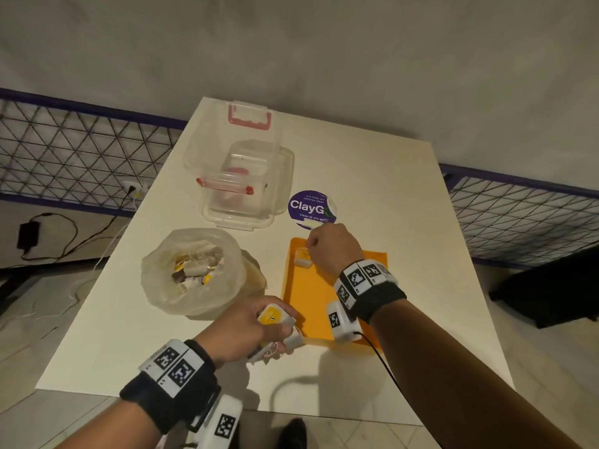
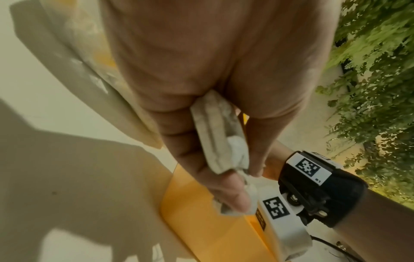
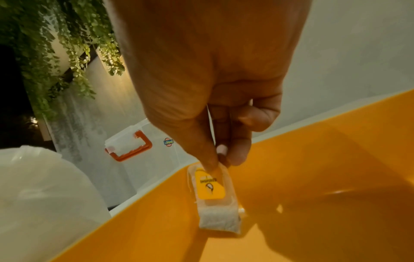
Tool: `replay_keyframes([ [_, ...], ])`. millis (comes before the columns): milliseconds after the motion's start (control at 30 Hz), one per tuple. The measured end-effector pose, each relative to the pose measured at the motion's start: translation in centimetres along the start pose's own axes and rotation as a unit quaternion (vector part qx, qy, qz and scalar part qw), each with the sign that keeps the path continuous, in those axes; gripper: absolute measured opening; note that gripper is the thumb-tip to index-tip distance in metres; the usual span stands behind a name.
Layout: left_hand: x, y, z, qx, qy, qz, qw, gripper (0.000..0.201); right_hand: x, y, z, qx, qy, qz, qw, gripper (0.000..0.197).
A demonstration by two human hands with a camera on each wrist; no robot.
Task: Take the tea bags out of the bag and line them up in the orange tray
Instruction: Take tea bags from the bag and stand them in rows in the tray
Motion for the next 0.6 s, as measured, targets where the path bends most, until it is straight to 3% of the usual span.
replay_keyframes([
  [600, -0.4, 0.3, -0.2, -0.003, 0.018, -0.001, 1.000, 0.012, -1.2, -1.9, 0.3, 0.007, 0.056, -0.018, 0.998, 0.015],
])
Point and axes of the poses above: each hand's wrist, its own y-axis away from the middle knuckle, its own z-axis out of the palm, x = y × z, the point moved 3 cm from there along -y, towards the middle knuckle, and after that the axes turned 2 degrees about x, right-handed, at the moved point
